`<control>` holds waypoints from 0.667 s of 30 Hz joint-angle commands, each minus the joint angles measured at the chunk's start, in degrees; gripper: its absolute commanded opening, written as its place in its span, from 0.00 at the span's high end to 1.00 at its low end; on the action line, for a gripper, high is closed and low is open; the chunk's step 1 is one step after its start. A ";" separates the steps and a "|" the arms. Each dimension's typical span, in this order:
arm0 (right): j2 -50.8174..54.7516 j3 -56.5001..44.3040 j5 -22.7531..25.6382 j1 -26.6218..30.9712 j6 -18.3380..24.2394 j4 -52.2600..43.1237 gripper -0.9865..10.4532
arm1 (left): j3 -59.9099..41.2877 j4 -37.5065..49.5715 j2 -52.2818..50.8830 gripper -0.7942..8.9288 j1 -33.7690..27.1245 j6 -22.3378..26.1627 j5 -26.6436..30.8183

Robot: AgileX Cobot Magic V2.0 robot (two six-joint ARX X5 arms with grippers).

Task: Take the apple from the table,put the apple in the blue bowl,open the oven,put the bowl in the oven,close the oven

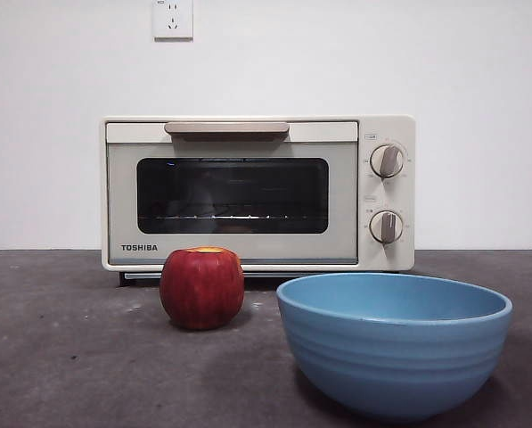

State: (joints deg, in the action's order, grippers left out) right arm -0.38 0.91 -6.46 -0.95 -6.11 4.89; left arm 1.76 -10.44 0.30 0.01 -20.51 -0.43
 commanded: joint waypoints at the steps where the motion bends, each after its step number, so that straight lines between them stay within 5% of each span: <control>1: 0.17 -0.07 -0.31 0.07 -5.18 -0.55 0.91 | -0.94 -0.59 -0.11 0.91 -0.11 -0.44 -3.54; 7: 0.13 2.43 -1.25 0.00 -11.61 2.03 0.91 | 3.23 -5.42 0.00 0.91 -0.11 -2.99 -8.22; 15: -4.00 12.13 -3.13 -0.11 -11.52 7.78 0.91 | 12.61 -9.44 5.35 0.91 -0.04 -3.56 -12.85; 20: -11.72 20.02 -8.50 -0.42 -10.27 13.55 0.91 | 19.52 -13.07 12.74 0.91 -0.04 -1.77 -18.45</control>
State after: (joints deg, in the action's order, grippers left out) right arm -10.79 18.92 -13.98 -1.15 -16.86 18.55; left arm 19.35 -23.66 11.75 0.01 -23.38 -17.72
